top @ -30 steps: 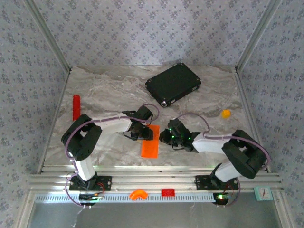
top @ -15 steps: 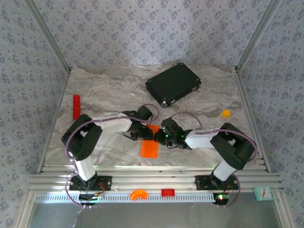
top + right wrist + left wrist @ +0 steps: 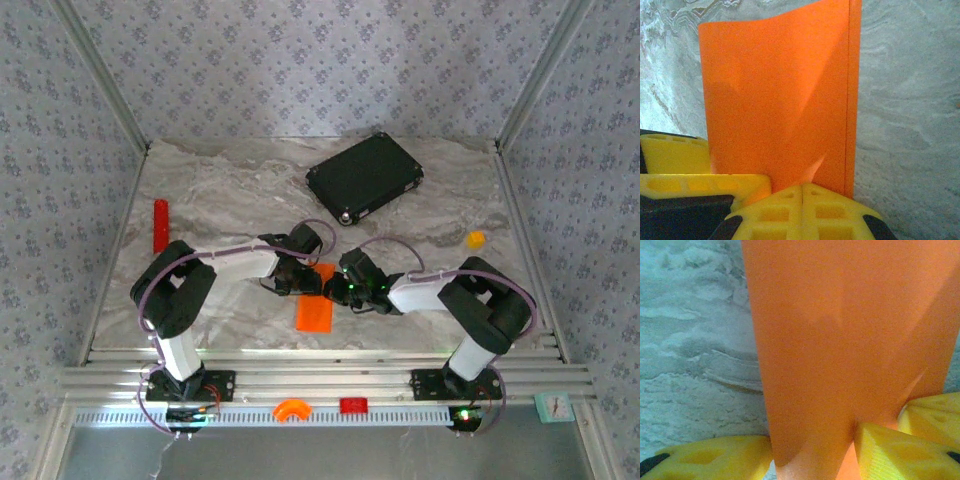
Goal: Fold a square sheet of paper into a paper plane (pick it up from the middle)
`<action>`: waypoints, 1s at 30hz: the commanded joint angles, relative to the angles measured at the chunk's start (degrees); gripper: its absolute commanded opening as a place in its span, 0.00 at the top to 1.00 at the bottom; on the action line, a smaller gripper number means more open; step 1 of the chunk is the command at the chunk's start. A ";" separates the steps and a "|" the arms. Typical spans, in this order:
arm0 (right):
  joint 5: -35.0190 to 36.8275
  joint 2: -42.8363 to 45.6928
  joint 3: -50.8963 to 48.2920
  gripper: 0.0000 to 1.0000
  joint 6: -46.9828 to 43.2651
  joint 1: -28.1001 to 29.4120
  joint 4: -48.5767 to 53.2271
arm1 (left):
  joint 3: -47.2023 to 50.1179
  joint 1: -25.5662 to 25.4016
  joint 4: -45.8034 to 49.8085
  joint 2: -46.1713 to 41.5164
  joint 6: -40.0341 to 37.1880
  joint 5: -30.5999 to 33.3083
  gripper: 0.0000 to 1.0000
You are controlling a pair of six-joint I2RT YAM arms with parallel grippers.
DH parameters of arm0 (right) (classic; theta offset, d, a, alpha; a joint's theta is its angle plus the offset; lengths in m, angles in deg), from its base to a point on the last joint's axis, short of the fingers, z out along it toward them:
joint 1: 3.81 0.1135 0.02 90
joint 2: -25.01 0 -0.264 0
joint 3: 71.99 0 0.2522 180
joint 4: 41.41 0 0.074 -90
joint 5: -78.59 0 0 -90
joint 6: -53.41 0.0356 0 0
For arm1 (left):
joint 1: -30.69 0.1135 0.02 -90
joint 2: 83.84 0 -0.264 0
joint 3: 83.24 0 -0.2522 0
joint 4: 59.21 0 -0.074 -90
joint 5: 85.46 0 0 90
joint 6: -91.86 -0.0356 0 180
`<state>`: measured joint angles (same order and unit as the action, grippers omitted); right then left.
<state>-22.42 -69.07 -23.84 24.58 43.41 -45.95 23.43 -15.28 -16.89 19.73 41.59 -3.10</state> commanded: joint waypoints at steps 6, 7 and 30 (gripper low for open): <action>0.76 -2.43 -2.39 1.00 0.16 -0.02 7.21 | 3.82 -0.83 -5.89 4.09 -1.18 1.94 0.43; 0.72 -2.18 -2.59 1.00 0.15 -0.19 7.23 | 3.95 -0.60 -5.64 2.78 -1.26 2.10 0.43; 0.28 -3.10 -2.56 1.00 0.51 -0.90 6.01 | 7.60 2.01 -7.07 -5.88 -2.81 -0.08 0.46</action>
<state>-23.36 -69.03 -24.61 24.66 42.75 -47.15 29.11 -14.26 -23.23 13.13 40.25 -5.36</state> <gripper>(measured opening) 0.052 0.541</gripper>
